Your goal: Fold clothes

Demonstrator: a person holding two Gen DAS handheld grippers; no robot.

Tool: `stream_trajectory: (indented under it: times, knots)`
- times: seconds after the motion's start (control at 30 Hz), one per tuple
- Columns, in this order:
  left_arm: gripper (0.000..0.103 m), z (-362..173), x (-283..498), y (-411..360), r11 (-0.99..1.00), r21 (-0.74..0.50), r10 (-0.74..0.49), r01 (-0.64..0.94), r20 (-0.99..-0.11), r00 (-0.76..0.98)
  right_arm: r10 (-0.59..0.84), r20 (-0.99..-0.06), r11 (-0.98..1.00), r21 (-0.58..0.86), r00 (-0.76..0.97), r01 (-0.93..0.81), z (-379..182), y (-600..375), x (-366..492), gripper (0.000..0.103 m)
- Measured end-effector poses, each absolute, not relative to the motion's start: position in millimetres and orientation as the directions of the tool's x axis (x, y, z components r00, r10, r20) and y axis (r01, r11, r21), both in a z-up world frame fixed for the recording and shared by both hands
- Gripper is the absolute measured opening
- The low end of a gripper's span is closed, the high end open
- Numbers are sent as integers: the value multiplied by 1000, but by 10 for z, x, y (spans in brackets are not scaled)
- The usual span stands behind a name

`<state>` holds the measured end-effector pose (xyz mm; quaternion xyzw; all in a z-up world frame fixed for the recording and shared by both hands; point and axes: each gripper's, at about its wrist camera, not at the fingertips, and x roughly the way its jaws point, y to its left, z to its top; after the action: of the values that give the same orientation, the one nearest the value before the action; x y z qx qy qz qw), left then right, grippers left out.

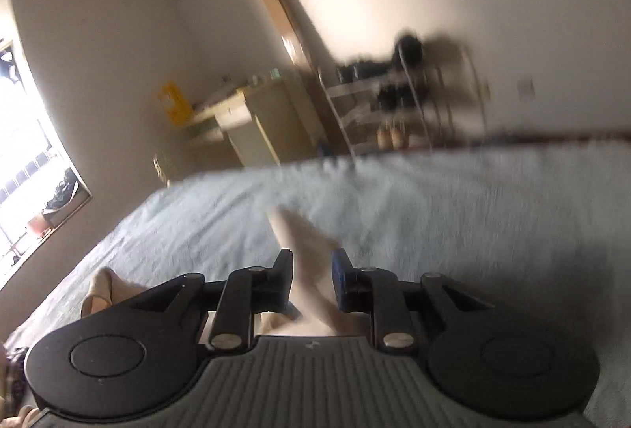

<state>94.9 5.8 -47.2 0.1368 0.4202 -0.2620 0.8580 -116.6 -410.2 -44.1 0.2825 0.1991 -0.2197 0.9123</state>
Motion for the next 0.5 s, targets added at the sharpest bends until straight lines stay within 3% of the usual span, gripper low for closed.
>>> stream_trajectory:
  times: [0.2, 0.33, 0.5]
  knots:
    - [64, -440, 920, 188, 818, -11, -364, 575, -784, 502, -94, -465, 926, 284, 880, 249, -345, -3157, -696, 41]
    - [58, -447, 933, 283, 825, -39, -379, 564, -779, 500, 41, -469, 983, 176, 882, 48, -280, -2528, -382, 44]
    - [51, -432, 973, 433, 831, -97, -418, 548, -760, 498, 215, -640, 977, 132, 738, -170, -841, -1533, 165, 44]
